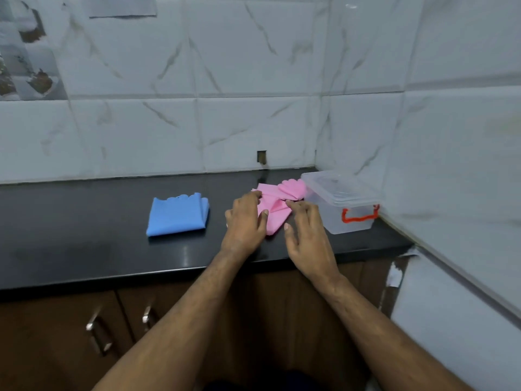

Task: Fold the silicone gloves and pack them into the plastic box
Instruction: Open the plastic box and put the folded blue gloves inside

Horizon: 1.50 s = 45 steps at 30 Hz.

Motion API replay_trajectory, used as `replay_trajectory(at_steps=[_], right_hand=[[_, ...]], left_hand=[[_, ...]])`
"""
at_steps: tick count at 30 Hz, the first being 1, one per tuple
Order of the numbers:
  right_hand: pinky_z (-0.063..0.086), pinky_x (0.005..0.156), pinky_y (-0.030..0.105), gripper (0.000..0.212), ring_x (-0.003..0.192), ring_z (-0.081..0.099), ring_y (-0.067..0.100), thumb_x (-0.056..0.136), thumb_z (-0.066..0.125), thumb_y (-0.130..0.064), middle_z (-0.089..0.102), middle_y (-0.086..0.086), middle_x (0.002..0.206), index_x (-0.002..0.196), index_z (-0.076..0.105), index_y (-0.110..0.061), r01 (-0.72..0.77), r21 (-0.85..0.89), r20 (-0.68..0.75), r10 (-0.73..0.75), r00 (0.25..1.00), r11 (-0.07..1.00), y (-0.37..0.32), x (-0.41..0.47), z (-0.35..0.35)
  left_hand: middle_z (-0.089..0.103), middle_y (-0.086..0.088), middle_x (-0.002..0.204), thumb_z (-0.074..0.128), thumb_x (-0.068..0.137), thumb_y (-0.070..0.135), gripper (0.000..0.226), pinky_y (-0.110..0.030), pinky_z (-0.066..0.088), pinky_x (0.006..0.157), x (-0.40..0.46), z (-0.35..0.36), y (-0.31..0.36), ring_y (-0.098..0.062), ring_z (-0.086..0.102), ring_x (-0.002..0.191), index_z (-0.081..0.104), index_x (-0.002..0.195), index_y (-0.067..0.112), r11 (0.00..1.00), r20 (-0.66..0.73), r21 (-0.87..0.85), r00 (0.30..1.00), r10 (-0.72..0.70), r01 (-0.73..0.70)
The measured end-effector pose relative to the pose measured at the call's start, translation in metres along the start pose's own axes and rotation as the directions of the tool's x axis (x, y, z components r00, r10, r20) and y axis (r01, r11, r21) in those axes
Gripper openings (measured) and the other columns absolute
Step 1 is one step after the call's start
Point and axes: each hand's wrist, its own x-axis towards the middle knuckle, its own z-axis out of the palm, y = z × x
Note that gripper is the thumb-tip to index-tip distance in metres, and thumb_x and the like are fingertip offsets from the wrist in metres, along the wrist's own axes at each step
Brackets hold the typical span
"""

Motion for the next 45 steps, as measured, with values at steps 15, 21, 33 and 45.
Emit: replay_trajectory(at_steps=[15, 21, 33, 45], right_hand=[[0.063, 0.077, 0.034, 0.043, 0.116, 0.058, 0.024, 0.094, 0.068, -0.019, 0.034, 0.01, 0.134, 0.128, 0.041, -0.014, -0.23, 0.02, -0.321, 0.224, 0.92, 0.973, 0.072, -0.022, -0.031], [0.06, 0.079, 0.019, 0.069, 0.108, 0.059, 0.008, 0.092, 0.07, -0.04, 0.036, 0.004, 0.14, 0.144, 0.032, -0.014, -0.381, 0.164, -0.386, 0.415, 0.824, 0.91, 0.085, -0.009, -0.042], [0.048, 0.062, 0.004, 0.077, 0.08, 0.061, 0.005, 0.098, 0.055, -0.04, 0.056, 0.003, 0.127, 0.159, 0.02, -0.01, -0.436, 0.013, -0.299, 0.419, 0.857, 0.9, 0.077, -0.017, -0.035], [0.061, 0.081, 0.029, 0.086, 0.108, 0.067, 0.018, 0.096, 0.057, -0.053, 0.041, 0.0, 0.149, 0.161, 0.012, -0.02, -0.525, -0.068, -0.307, 0.483, 0.82, 0.849, 0.071, -0.014, -0.033]], left_hand=[[0.052, -0.005, 0.143, 0.041, 0.106, 0.05, 0.054, -0.047, 0.032, 0.104, 0.045, 0.086, 0.038, -0.027, 0.043, 0.134, 0.045, 0.144, 0.013, 0.987, 0.035, 0.059, 0.988, 0.148, -0.15], [0.039, -0.01, 0.153, 0.034, 0.103, 0.057, 0.067, -0.04, 0.036, 0.114, 0.063, 0.107, 0.055, -0.026, 0.039, 0.142, 0.037, 0.15, 0.01, 0.965, -0.103, -0.206, 0.984, 0.145, -0.164], [0.073, 0.036, 0.1, 0.025, 0.107, 0.059, 0.049, -0.001, 0.049, 0.072, 0.101, 0.131, 0.052, 0.022, 0.064, 0.094, 0.071, 0.108, 0.041, 0.485, 0.399, -0.766, 0.904, -0.152, 0.421], [0.061, -0.002, 0.143, 0.054, 0.077, 0.086, 0.096, -0.047, 0.048, 0.109, 0.115, 0.141, 0.037, -0.021, 0.06, 0.131, 0.045, 0.147, 0.021, 0.474, 0.434, -0.754, 0.887, -0.159, 0.455]])
